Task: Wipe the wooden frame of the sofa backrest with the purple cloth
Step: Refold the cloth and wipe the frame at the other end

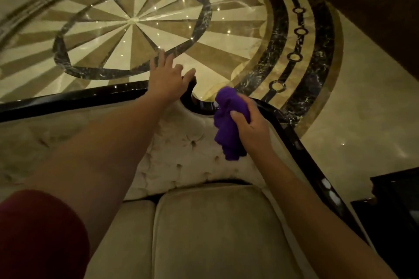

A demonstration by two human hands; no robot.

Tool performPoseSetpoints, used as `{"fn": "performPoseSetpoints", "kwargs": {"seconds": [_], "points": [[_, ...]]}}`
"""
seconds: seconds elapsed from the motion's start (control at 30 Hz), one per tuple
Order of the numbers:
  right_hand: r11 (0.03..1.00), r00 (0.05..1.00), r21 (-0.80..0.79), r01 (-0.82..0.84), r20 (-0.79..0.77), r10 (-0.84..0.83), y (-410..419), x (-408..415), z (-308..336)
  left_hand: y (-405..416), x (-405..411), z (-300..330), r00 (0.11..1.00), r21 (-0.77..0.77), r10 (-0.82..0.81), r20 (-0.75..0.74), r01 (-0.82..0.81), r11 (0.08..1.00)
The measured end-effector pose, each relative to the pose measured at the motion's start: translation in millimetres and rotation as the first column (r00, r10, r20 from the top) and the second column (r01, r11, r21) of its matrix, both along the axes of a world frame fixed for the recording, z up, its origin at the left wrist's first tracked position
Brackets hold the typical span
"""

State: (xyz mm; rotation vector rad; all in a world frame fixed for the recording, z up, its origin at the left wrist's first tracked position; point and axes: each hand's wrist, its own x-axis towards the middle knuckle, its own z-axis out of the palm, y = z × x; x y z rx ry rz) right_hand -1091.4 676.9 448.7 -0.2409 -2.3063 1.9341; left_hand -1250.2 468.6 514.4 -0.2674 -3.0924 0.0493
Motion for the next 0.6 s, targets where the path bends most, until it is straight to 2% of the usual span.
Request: {"fn": "performPoseSetpoints", "kwargs": {"seconds": [0.23,0.33,0.4,0.47,0.53,0.6], "points": [[0.968,0.997,-0.243,0.066,-0.032,-0.077,-38.4,-124.4,-4.6,-8.7,-25.0,-18.8,0.997,-0.014,0.001,0.076,0.0,1.0],[0.957,0.999,-0.288,0.018,-0.028,-0.027,-83.3,-141.5,-26.2,-4.4,-24.6,-18.4,0.996,0.149,0.077,0.05,-0.084,0.985],[0.937,0.998,-0.344,0.067,0.003,-0.07,-106.3,-141.8,-39.3,-1.6,-22.7,-18.7,0.996,0.2,0.085,0.038,-0.091,0.976],[0.96,0.988,-0.238,0.144,-0.013,-0.152,-118.6,-140.7,-47.8,-1.6,-22.2,-19.2,0.997,0.142,0.074,-0.01,-0.072,0.987],[0.988,0.984,-0.001,0.156,-0.087,-0.156,-119.8,-141.0,-55.7,0.7,-22.1,-20.5,0.996,0.046,0.077,-0.05,-0.075,0.996],[0.955,0.98,0.259,0.143,-0.171,-0.101,-113.4,-140.6,-66.3,3.6,-22.3,-25.3,0.994,-0.045,0.043,-0.102,-0.048,0.998]]}}
